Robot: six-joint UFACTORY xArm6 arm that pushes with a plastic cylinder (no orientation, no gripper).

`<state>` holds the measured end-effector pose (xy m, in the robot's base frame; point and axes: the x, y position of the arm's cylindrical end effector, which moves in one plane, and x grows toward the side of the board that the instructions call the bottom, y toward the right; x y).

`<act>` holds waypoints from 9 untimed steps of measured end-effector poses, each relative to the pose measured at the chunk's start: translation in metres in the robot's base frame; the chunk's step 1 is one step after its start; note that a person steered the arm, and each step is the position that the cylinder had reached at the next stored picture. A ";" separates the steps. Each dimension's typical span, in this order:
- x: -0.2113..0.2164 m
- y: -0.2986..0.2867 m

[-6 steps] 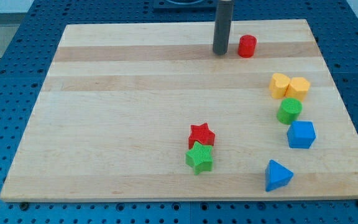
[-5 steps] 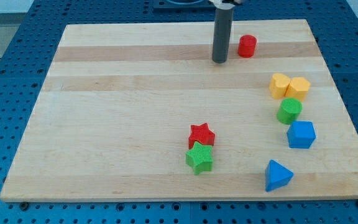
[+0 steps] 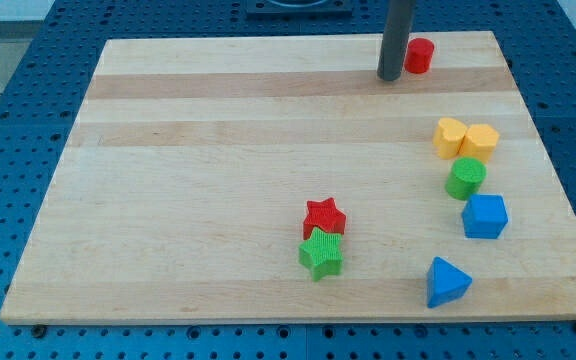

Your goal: Push the red circle to the top right of the board

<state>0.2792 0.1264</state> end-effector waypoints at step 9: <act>-0.048 0.045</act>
<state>0.2311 0.1709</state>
